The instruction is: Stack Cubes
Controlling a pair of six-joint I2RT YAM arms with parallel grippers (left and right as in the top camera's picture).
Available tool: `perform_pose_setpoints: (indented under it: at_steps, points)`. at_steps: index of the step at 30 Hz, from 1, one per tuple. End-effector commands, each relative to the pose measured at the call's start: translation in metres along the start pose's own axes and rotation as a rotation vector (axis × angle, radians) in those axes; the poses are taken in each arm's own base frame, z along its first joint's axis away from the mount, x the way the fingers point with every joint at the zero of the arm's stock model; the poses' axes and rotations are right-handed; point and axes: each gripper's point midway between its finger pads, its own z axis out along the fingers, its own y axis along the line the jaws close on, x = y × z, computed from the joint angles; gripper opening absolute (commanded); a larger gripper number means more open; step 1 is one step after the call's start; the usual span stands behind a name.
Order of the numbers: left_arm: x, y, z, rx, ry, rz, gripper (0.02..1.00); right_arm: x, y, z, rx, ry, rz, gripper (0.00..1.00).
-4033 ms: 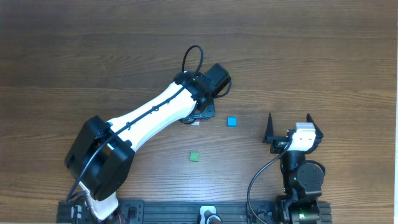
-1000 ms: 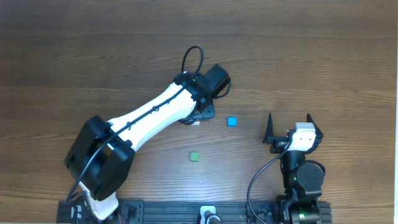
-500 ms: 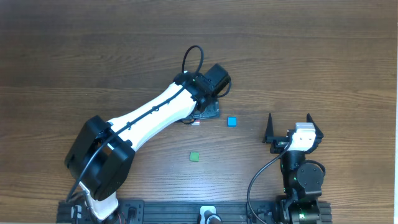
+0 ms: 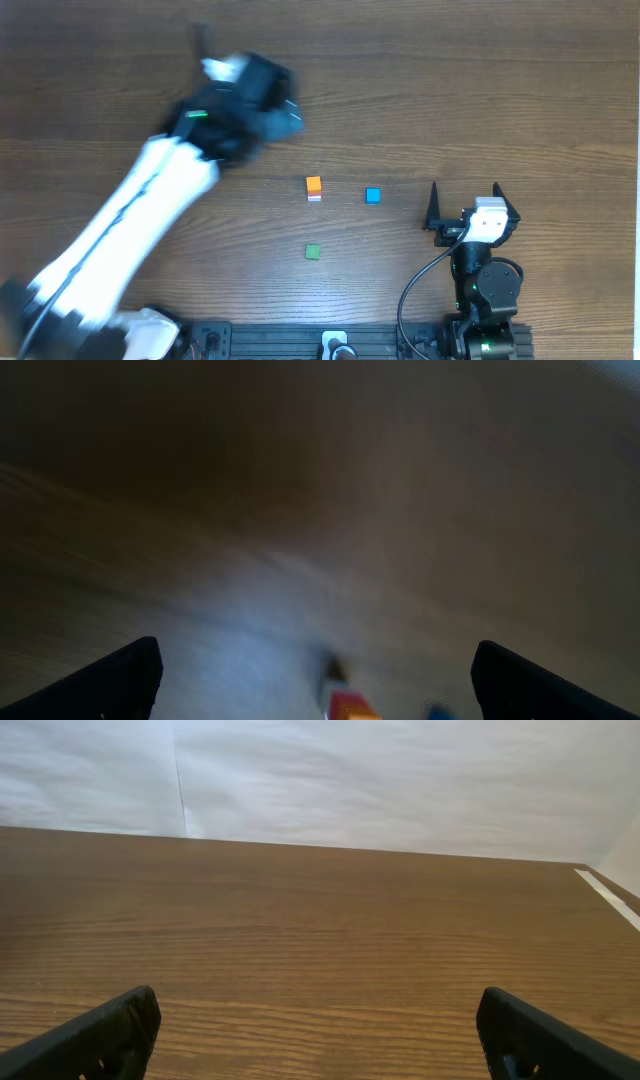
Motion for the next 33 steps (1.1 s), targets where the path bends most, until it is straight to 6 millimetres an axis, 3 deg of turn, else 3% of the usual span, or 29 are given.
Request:
perform_pose_setpoints:
  at_steps: [1, 4, 7, 11, 16, 21, 27, 33]
  points:
    - [-0.057, 0.047, -0.068, 0.022, -0.214, -0.034, 1.000, 0.002, 0.002, 0.000, -0.010, -0.001, -0.005, 0.991]
    - [-0.077, 0.072, -0.120, 0.051, -0.358, -0.014, 0.996, 0.002, 0.002, 0.000, -0.010, -0.001, -0.005, 0.991]
    - [-0.075, 0.095, -0.162, 0.078, -0.484, -0.009, 0.996, 0.002, 0.002, 0.000, -0.009, -0.001, -0.005, 0.991]
    - [-0.051, 0.122, -0.181, 0.143, -0.592, 0.013, 0.996, 0.002, 0.002, 0.000, -0.009, -0.001, -0.005, 0.993]
    - [-0.016, 0.132, -0.166, 0.228, -0.701, 0.139, 0.996, 0.002, 0.002, 0.000, -0.009, -0.001, -0.005, 0.993]
    - [0.016, 0.139, -0.133, 0.259, -0.710, 0.222, 0.996, 0.002, 0.002, 0.000, -0.010, -0.001, -0.005, 0.993]
    - [0.034, 0.137, -0.098, 0.330, -0.764, 0.272, 0.996, 0.002, 0.002, 0.000, -0.009, -0.001, -0.005, 0.991]
    - [0.041, 0.131, -0.081, 0.390, -0.849, 0.293, 0.998, 0.002, 0.002, 0.000, -0.010, -0.001, -0.005, 0.991]
